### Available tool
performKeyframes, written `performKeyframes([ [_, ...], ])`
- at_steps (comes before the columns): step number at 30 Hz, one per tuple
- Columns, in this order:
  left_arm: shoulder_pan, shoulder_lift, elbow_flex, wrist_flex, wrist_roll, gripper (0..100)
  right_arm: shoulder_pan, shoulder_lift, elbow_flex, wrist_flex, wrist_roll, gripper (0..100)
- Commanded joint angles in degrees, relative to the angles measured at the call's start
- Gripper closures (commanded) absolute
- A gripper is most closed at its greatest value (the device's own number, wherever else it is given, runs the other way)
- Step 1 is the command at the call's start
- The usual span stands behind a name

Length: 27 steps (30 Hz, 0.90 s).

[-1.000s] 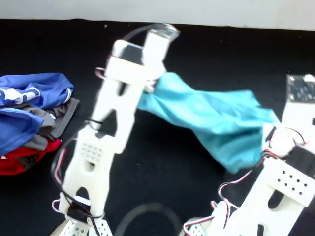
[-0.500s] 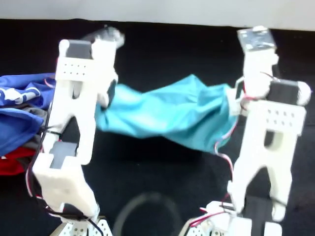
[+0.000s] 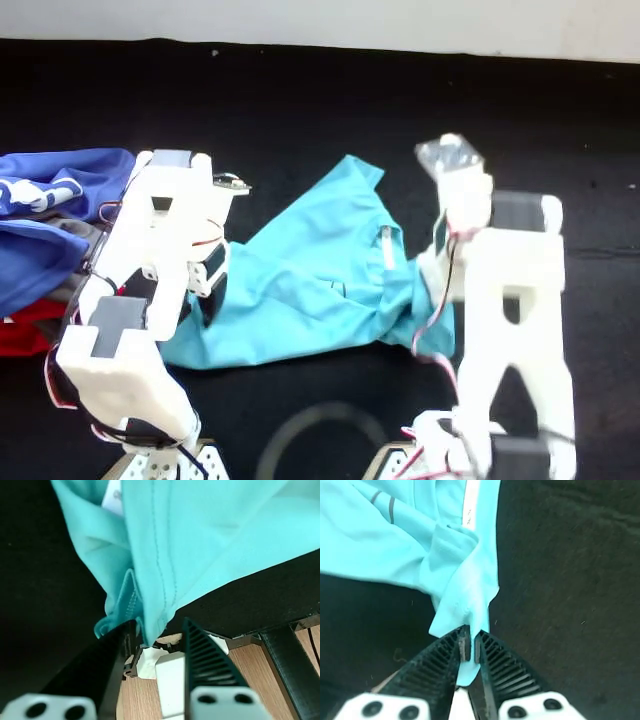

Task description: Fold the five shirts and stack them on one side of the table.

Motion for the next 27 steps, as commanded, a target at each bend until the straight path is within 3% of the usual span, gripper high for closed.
performKeyframes([
  [1, -1.5, -3.2, -4.4, 0.1, -2.0, 77, 1.7, -8.7, 11.0, -4.4, 2.6, 99.2],
  [8, -0.1, -1.7, -20.6, -4.4, 0.1, 77, 3.4, -12.9, 21.1, -10.9, 3.3, 99.2],
  [14, 5.1, 6.6, -21.5, -12.3, 4.1, 77, 3.3, -12.9, 21.9, -12.4, 3.2, 99.2],
  [18, 4.9, 11.5, -21.5, -17.5, 4.4, 77, 3.5, -12.9, 21.9, -12.4, 3.2, 99.2],
  [24, 4.6, 13.5, -21.5, -18.2, 4.2, 77, 3.6, -12.9, 22.0, -12.4, 3.2, 99.2],
  [27, 4.7, 13.4, -21.5, -18.2, 4.2, 86, 3.6, -12.9, 22.0, -12.4, 3.2, 99.2],
])
